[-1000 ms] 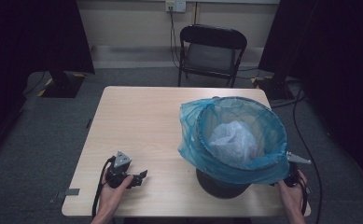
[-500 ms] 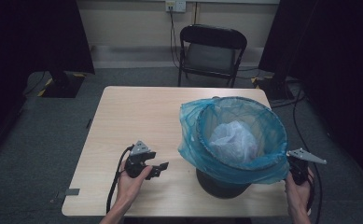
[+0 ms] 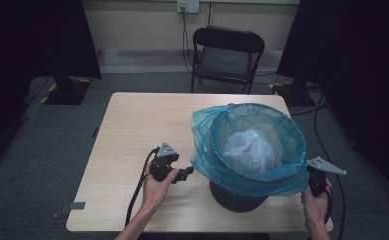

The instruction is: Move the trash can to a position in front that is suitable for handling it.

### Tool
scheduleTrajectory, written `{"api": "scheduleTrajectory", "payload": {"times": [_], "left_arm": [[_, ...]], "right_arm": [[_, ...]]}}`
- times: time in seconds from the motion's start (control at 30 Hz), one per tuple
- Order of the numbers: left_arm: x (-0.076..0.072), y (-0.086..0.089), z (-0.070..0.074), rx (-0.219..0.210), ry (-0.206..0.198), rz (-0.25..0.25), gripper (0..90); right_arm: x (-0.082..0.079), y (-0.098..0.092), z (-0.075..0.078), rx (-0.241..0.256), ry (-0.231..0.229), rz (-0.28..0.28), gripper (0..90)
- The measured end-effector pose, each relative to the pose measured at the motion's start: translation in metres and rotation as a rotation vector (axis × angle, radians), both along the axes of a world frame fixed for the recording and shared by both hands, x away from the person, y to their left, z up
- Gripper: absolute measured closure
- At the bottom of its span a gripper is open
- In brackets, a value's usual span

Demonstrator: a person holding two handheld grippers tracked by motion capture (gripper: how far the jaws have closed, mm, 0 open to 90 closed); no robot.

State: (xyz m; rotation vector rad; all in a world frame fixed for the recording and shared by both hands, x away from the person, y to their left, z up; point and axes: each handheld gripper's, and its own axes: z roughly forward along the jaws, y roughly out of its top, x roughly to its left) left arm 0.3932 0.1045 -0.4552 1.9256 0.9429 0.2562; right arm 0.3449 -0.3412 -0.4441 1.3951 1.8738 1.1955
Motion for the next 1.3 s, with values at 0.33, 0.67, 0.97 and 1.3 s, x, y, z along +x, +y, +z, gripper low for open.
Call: {"api": "scheduleTrajectory", "payload": {"times": [0.33, 0.67, 0.97, 1.3], "left_arm": [[-0.003, 0.004, 0.004, -0.011, -0.009, 0.016, 16.1], [-0.009, 0.013, 0.009, -0.003, -0.061, 0.033, 19.8], [-0.010, 0.043, 0.008, -0.028, -0.031, 0.041, 19.7], [-0.008, 0.066, 0.005, -0.040, 0.001, 0.072, 23.5]], "right_arm": [[0.009, 0.023, 0.002, -0.002, 0.009, 0.065, 25.8], [0.017, 0.049, 0.002, 0.016, 0.025, 0.121, 26.5], [0.024, 0.071, 0.001, 0.037, 0.039, 0.178, 27.5], [0.030, 0.090, -0.001, 0.133, 0.053, 0.263, 27.3]]}}
